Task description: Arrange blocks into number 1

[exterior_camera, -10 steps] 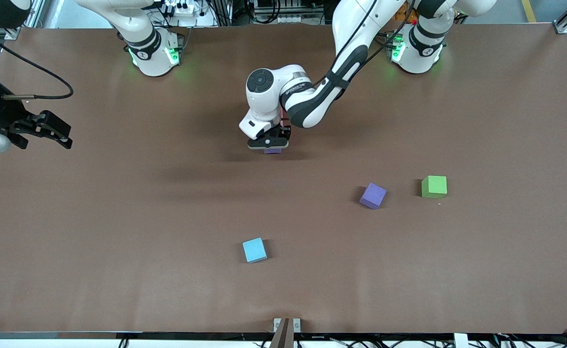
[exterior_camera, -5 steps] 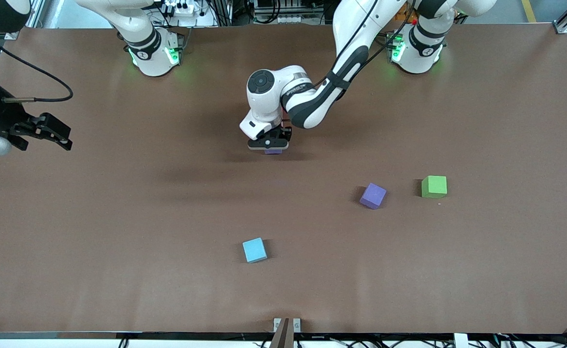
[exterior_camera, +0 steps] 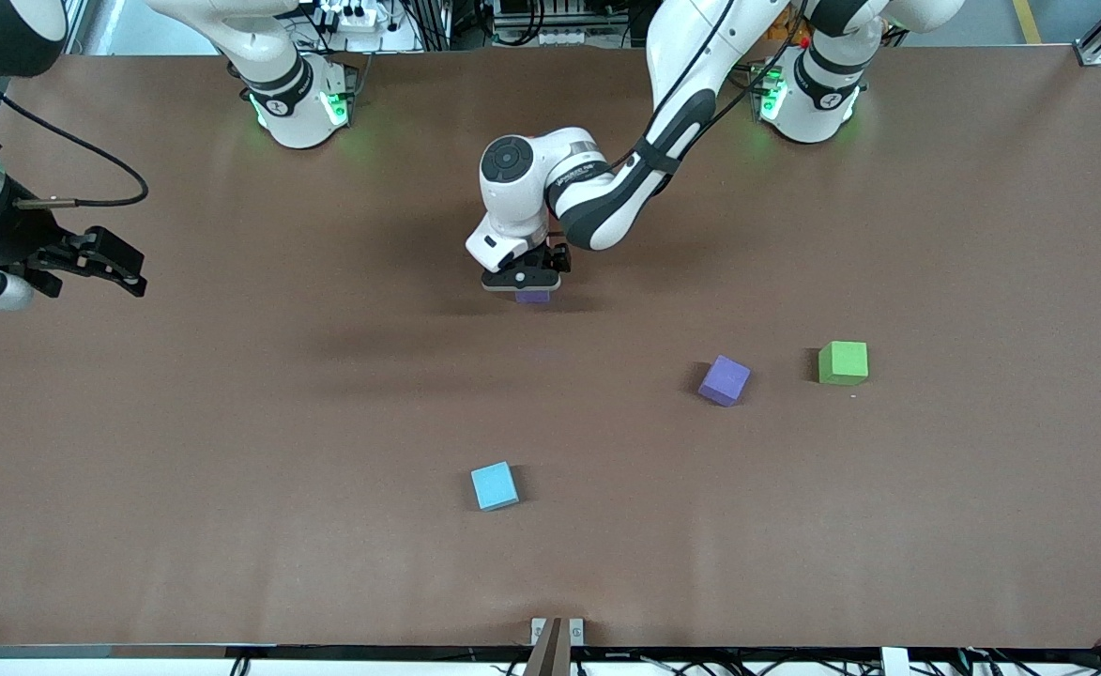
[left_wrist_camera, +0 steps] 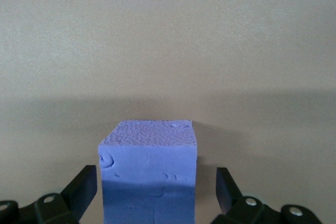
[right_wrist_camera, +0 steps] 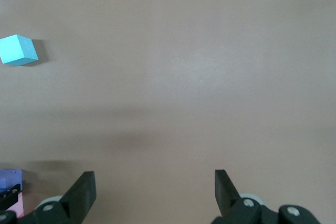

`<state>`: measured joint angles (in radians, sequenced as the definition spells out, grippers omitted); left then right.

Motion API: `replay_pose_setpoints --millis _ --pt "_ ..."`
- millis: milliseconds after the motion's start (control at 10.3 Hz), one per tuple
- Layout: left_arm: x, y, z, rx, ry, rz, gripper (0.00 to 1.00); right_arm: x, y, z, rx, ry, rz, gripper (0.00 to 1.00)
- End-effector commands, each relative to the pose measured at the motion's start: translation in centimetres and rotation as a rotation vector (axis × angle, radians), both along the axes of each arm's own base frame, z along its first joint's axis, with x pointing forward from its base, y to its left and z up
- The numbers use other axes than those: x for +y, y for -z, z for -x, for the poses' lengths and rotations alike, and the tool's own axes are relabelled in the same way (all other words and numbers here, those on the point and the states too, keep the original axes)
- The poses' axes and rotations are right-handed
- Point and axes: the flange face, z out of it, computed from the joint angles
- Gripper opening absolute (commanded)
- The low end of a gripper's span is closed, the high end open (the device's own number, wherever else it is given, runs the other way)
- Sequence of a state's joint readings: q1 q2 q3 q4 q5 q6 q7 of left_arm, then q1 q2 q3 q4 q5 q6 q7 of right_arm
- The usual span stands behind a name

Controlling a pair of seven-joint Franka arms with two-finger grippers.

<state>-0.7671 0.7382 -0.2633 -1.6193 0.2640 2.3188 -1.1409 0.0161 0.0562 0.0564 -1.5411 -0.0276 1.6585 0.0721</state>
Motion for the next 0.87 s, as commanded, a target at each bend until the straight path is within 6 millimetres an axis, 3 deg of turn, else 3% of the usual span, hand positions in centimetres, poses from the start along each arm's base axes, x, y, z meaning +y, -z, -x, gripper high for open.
replay_pose_setpoints --millis 0,97,387,484,774 --pt "-0.2 -2.9 -1.1 -0.036 -0.043 0.032 1.00 -0.1 -0.5 -0.3 -0.006 -0.012 0.004 1.00" --pt "0.6 -6.1 -2.7 -0.064 -0.077 0.058 1.00 -0.1 -0.5 -0.3 -0.006 -0.013 0.004 1.00" --pt "6.2 -15.8 -9.0 -0.112 -0.228 0.106 1.00 -0.2 -0.6 -0.3 -0.003 -0.010 0.003 1.00" --pt "9.2 -18.4 -11.5 -0.133 -0.280 0.104 1.00 -0.2 -0.6 -0.2 -0.002 -0.008 0.003 1.00" --pt "17.6 -24.5 -16.3 -0.175 -0.361 0.062 1.00 -0.3 -0.6 -0.2 -0.002 -0.004 0.004 1.00"
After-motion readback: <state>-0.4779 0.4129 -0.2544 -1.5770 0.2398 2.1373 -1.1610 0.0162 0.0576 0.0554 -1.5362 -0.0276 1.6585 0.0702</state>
